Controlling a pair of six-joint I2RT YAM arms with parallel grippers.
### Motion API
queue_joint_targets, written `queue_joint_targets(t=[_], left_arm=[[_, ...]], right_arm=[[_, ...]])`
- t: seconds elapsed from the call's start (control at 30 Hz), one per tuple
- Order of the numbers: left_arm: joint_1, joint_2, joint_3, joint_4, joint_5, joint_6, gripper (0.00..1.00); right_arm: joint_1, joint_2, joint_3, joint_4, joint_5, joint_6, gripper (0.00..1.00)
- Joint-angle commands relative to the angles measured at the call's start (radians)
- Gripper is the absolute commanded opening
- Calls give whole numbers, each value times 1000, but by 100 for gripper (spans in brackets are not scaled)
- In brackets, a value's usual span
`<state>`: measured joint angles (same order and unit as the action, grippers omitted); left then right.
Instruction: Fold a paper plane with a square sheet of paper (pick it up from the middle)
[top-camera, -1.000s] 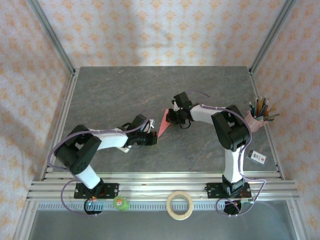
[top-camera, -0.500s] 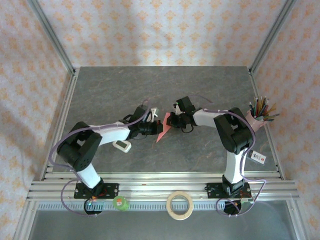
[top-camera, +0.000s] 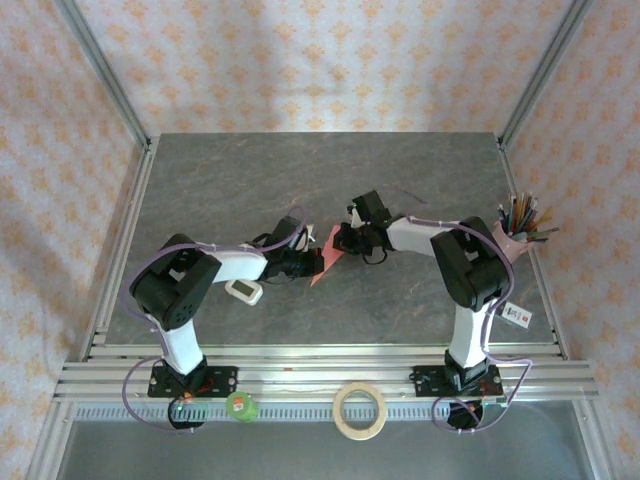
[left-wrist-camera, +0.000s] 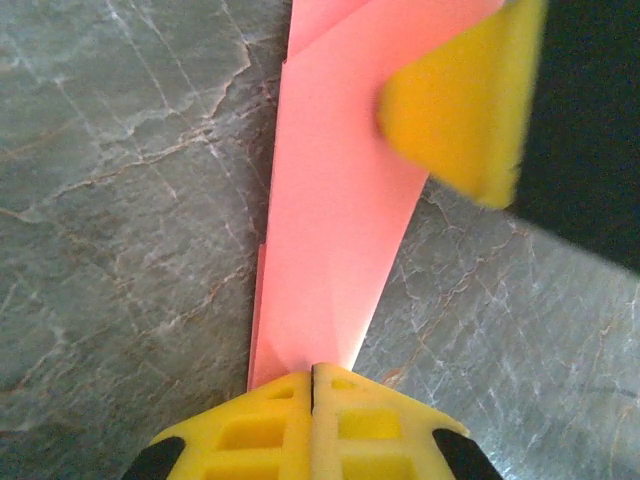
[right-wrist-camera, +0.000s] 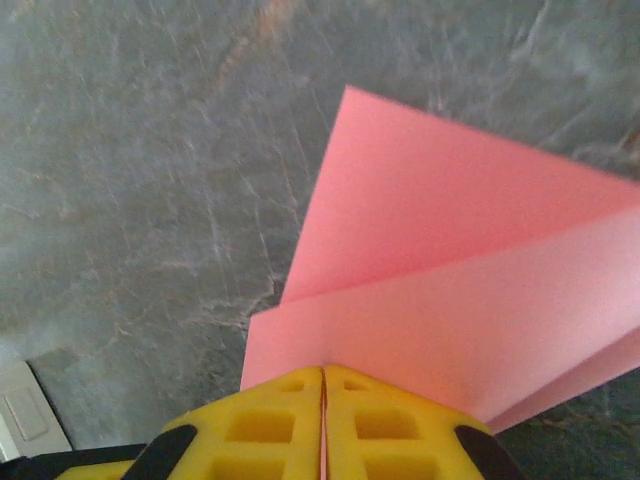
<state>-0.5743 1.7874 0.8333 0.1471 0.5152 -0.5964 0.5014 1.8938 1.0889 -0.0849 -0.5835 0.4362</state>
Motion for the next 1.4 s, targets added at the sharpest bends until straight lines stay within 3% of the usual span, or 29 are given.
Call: queue_joint_targets(t=[0.0,0.73,0.97,1.37], left_arm=[[-1,15,-26,-30,-37,35,0],[-15,-36,49,3,-24,16,0],[-15,49,119,36,-58,-107,0],[-17,162,193,-34,-85,-105,0]], right_arm=[[-27,-11,52,-45,74,-28,10],[-50,79,12,-66,104,-63,9],[-54,75,-11,-53,102,-59,9],[-61,63,-7,-34,87,-56,9]])
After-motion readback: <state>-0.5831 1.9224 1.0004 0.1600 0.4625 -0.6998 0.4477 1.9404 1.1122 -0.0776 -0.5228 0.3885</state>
